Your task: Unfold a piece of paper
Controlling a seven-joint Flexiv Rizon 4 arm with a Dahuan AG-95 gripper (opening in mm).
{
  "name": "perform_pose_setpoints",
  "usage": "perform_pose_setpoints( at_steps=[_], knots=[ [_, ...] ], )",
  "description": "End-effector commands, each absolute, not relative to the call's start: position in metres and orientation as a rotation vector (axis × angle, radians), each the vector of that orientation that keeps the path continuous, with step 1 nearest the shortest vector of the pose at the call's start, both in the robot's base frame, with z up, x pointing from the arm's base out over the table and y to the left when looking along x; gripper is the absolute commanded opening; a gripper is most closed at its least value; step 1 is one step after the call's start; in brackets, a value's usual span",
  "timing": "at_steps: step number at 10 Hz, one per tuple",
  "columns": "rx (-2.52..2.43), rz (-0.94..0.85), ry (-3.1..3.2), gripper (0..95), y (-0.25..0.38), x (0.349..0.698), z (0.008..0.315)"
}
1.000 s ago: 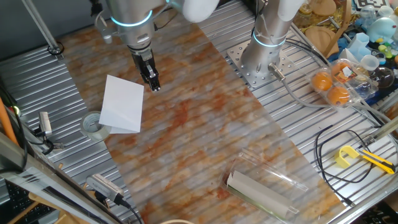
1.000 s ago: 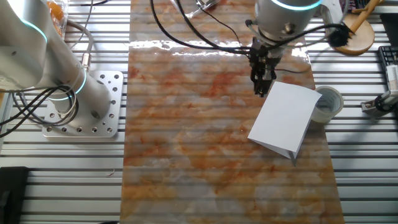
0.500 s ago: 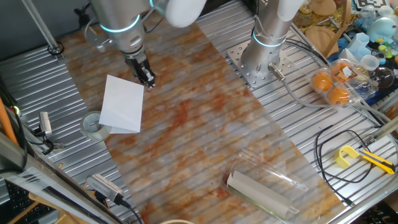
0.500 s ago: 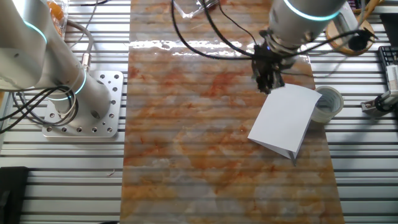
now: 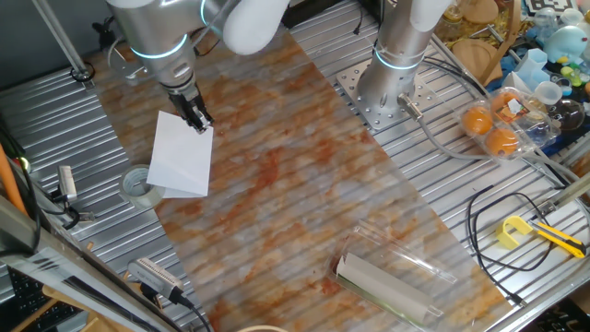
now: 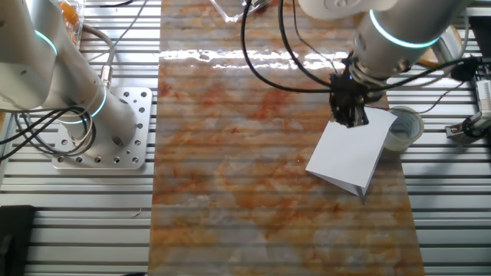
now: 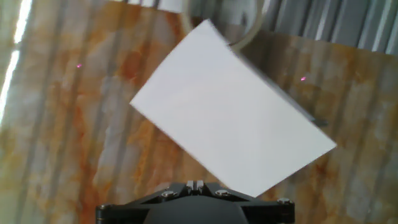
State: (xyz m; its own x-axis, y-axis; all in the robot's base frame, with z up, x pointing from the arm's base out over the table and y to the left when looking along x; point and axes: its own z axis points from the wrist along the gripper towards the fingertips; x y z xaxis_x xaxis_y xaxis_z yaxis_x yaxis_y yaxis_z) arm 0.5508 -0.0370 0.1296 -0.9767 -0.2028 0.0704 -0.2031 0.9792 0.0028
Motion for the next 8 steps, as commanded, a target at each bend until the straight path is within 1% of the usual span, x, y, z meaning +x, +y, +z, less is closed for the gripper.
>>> perform_pose_setpoints(
  at_steps=[1,4,6,8],
  knots=[
    [0.322,0.02,-3.051,0.0,-0.045,0.557,0.125],
    [0.411,0.034,-3.078,0.0,-0.062,0.573,0.138],
    [0.411,0.055,-3.081,0.0,-0.059,0.582,0.136],
    [0.429,0.062,-3.091,0.0,-0.06,0.584,0.133]
  ],
)
